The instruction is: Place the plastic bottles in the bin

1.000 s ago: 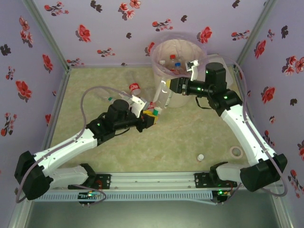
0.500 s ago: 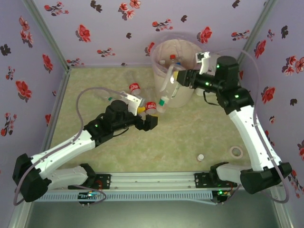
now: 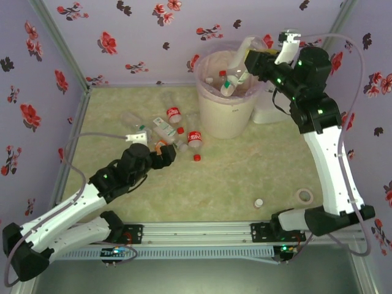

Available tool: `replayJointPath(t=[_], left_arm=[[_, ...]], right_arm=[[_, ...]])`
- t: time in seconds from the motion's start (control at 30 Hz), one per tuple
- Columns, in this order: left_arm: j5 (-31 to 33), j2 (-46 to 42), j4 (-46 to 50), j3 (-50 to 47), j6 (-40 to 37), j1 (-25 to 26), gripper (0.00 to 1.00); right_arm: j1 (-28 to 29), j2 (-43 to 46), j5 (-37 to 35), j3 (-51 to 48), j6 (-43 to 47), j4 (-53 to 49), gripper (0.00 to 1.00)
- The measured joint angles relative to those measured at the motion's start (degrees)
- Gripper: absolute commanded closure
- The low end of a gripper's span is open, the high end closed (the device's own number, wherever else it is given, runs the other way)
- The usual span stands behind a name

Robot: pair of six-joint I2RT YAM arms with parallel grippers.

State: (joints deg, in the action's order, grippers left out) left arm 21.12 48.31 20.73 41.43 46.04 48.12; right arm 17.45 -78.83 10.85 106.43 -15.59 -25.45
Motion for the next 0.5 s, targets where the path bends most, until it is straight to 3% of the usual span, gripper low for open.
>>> replayJointPath(t=[0.23, 0.5], left_arm=[[5.07, -7.56, 6.05, -0.76, 4.74, -1.16, 0.01], [7.72, -13.4, 11.58, -0.66, 6.14, -1.27, 0.02]], right_arm=[[-0.11, -14.19, -7.58, 10.58, 3.72, -2.58, 0.9], [-0.11, -29.88, -8.28, 21.14, 5.86, -7.41, 0.91]])
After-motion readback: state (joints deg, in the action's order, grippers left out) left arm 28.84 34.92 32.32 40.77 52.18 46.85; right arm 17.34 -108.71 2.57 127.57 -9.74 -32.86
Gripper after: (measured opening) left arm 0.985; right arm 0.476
